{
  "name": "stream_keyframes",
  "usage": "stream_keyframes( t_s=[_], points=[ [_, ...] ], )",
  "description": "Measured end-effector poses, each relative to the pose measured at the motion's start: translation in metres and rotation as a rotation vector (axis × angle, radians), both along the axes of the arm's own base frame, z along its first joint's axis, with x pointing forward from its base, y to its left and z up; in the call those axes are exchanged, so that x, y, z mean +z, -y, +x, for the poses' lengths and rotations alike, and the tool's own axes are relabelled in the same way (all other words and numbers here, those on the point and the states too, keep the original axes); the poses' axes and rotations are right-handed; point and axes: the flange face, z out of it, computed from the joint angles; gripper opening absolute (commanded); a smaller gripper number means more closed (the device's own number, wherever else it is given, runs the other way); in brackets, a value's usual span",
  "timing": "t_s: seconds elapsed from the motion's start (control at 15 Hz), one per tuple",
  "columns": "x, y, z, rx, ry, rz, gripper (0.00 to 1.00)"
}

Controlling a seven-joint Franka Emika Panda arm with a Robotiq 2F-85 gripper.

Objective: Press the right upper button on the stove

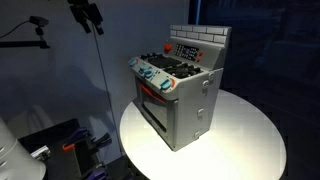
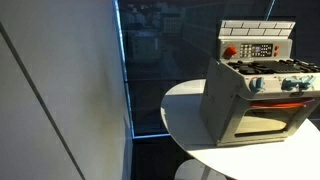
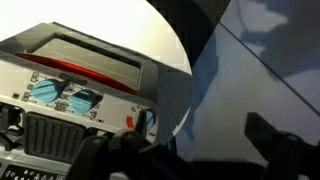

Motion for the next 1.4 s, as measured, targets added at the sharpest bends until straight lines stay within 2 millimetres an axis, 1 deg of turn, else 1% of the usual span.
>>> stream_keyframes(
  t_s=[0.53,0.67,0.87,1.13,1.4],
  points=[
    [0.001,0.001,0.001,-0.003,0.003,-0.004,1.0],
    [0.004,0.005,0.003,-0.013,0.013,-0.009,1.0],
    [0.017,0.013,0.01,-0.038,0.042,-0.018,1.0],
    [0.039,0.03,0.022,-0.1,0.087,-0.023,1.0],
    [0.056,0.061,0.041,-0.201,0.116,-0.032,1.0]
  ],
)
